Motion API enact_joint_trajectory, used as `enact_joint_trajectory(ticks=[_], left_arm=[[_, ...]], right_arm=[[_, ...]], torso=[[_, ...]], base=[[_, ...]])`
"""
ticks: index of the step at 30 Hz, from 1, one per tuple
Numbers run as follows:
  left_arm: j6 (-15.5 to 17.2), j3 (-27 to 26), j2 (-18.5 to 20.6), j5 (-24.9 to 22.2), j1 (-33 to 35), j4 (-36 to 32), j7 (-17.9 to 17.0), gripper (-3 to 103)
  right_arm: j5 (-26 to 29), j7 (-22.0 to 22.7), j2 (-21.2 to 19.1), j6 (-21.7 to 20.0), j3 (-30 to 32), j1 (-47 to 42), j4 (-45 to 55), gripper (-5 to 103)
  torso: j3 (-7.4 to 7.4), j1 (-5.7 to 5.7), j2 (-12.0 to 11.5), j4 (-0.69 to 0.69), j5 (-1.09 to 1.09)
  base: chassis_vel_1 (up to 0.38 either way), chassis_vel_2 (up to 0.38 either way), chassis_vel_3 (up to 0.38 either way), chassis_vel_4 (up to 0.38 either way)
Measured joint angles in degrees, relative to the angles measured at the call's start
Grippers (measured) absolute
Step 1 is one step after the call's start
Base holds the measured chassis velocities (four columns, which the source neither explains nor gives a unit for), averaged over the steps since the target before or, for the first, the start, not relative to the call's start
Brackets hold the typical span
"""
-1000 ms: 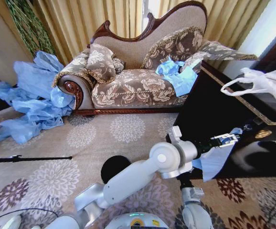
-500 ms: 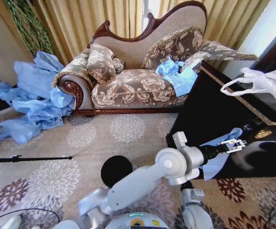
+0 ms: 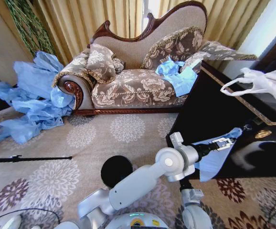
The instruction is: Place a garbage bag over the trash bin.
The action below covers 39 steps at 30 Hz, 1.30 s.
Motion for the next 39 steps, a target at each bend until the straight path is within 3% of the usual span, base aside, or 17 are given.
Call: enact_joint_trajectory(ticks=[21,24,32,37,39], left_arm=[[1.7,0.5,0.1,0.0,-0.9,3.0,2.2,102],[2.2,0.8,0.1,0.0,-1.5,2.0,2.8,96],[2.4,0.7,0.1,0.0,-1.8,2.2,3.7,96],[2.1,0.5,0.1,0.1,-1.9,2.7,4.1,82],[2.1,0.5,0.1,0.1,-1.9,3.4,5.1,71]], right_arm=[[-1.6,0.1,0.1,0.6,-1.1,0.6,-2.0,100],[-1.9,0.2,0.2,0.7,-1.4,0.9,-2.5,100],[-2.2,0.3,0.2,0.7,-1.5,1.3,-3.2,100],[-2.3,0.4,0.0,0.7,-1.5,1.6,-3.9,100],[-2.3,0.6,-0.1,0.7,-1.6,1.9,-4.1,100]], torso=[[0.00,0.00,0.0,0.00,0.00],[0.00,0.00,0.0,0.00,-0.01],[0.00,0.00,0.0,0.00,0.00],[0.00,0.00,0.0,0.00,0.00],[0.00,0.00,0.0,0.00,-0.01]], base=[[0.000,0.000,0.000,0.000],[0.000,0.000,0.000,0.000],[0.000,0.000,0.000,0.000],[0.000,0.000,0.000,0.000],[0.000,0.000,0.000,0.000]])
